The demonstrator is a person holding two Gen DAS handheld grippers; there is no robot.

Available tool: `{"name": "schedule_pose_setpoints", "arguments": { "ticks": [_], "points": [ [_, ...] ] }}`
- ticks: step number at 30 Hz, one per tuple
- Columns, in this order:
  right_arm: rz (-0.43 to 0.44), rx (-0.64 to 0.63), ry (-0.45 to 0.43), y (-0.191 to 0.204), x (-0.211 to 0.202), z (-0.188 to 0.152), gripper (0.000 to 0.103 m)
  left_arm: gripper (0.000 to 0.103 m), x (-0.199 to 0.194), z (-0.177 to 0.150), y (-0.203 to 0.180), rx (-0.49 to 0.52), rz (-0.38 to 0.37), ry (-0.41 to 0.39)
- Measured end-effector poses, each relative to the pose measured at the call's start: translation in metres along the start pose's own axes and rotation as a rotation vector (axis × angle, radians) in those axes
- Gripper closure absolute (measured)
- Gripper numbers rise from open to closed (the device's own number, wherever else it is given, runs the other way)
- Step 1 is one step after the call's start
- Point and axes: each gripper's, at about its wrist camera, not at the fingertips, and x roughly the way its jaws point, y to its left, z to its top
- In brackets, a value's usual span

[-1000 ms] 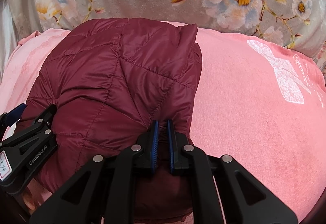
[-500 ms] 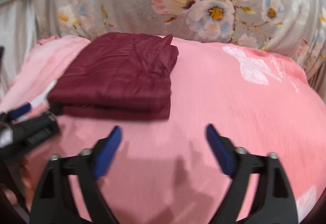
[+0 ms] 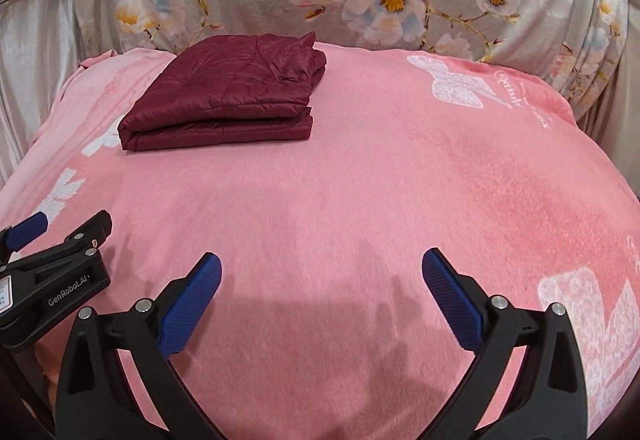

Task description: Fold large clothes

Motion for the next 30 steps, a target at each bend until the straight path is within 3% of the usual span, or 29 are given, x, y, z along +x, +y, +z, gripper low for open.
{"name": "schedule_pose_setpoints", "arguments": {
  "ticks": [4,10,30],
  "points": [
    [-0.005,-0.019,-0.008,0.004,-0.004,-0.003,0.005,0.015,-0.008,-0.006,-0.001,0.000,0.016,-0.013],
    [-0.013,-0.051,0.018,0.009,0.003,-0.002,0.005,0.015,0.003,-0.005,-0.004,0.023,0.026,0.033],
    [0.023,-0.041,0.007,0.009,0.002,-0.002,0.005,0.015,-0.001,-0.006,-0.013,0.072,0.026,0.007]
  ]
}}
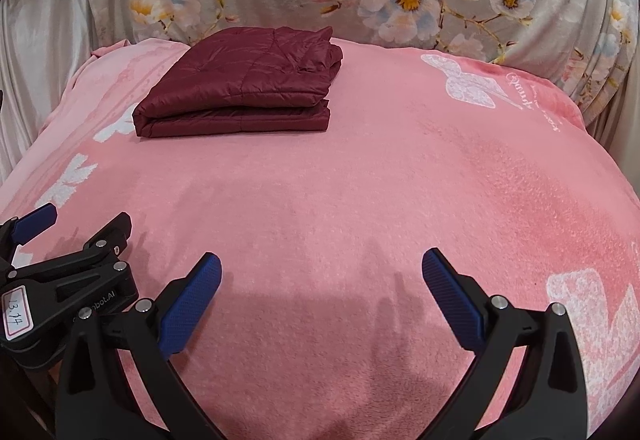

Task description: Fold large clothes

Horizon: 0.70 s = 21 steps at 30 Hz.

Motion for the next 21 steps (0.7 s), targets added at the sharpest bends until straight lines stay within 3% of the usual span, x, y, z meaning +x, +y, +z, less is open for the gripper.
{"name": "schedule_pose_setpoints", "arguments": {
  "ticks": [21],
  "points": [
    [0.001,-0.001,-0.005,0.0008,-0.0014,0.0002,0.005,0.015,-0.0033,0.0014,0.0000,0.001,-0.001,-0.012]
  ]
}}
